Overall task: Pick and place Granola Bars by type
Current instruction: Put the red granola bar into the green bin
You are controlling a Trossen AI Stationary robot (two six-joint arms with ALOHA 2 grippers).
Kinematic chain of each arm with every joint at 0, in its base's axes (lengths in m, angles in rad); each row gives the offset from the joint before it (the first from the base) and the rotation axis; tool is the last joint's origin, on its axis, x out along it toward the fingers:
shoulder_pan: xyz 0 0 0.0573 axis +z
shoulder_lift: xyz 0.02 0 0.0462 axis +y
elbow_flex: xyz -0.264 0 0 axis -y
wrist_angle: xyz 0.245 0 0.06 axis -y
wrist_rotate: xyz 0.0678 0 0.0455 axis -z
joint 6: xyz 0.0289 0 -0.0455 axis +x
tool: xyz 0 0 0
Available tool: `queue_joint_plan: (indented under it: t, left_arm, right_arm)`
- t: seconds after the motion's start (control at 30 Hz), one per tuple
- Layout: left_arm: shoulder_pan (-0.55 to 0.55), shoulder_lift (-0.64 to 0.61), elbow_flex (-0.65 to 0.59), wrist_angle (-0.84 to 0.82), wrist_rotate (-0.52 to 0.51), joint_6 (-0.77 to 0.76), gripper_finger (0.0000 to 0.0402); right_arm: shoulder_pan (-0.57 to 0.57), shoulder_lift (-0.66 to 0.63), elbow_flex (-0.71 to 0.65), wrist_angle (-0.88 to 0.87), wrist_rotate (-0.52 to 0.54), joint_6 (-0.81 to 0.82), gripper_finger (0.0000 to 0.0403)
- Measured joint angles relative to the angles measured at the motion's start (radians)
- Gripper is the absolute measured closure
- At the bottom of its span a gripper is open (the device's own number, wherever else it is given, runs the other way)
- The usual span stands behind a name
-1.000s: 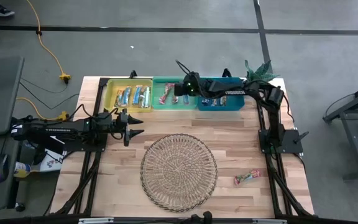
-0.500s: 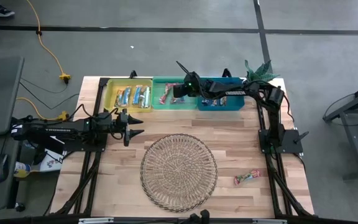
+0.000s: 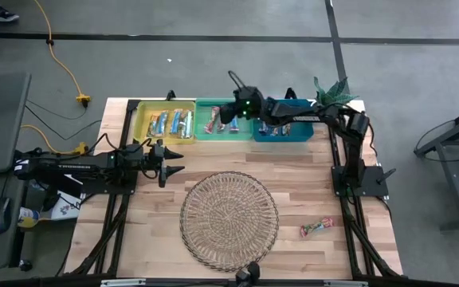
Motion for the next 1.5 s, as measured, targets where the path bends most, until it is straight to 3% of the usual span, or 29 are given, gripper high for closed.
queue_joint_plan:
  t: [0.23, 0.4, 0.87, 1.23, 1.5]
  left_arm:
    - [0.000, 0.000, 0.000, -0.002, 0.002, 0.000, 0.0177]
    - [0.000, 0.000, 0.000, -0.003, 0.001, 0.000, 0.0177]
    - [0.000, 0.000, 0.000, -0.003, 0.001, 0.000, 0.0177]
    - [0.000, 0.000, 0.000, -0.003, 0.001, 0.000, 0.0177]
    - [0.000, 0.000, 0.000, -0.003, 0.001, 0.000, 0.0177]
  right_arm:
    - [0.000, -0.178, 0.000, 0.097, -0.106, -0.284, 0.0208]
    - [0.013, -0.362, 0.001, 0.062, -0.144, -0.350, 0.0208]
    - [0.161, -0.787, 0.002, -0.409, -0.287, -0.486, 0.0208]
    - [0.447, -0.882, 0.001, -0.761, -0.296, -0.485, 0.0208]
    - [0.649, -0.858, 0.001, -0.901, -0.191, -0.418, 0.0208]
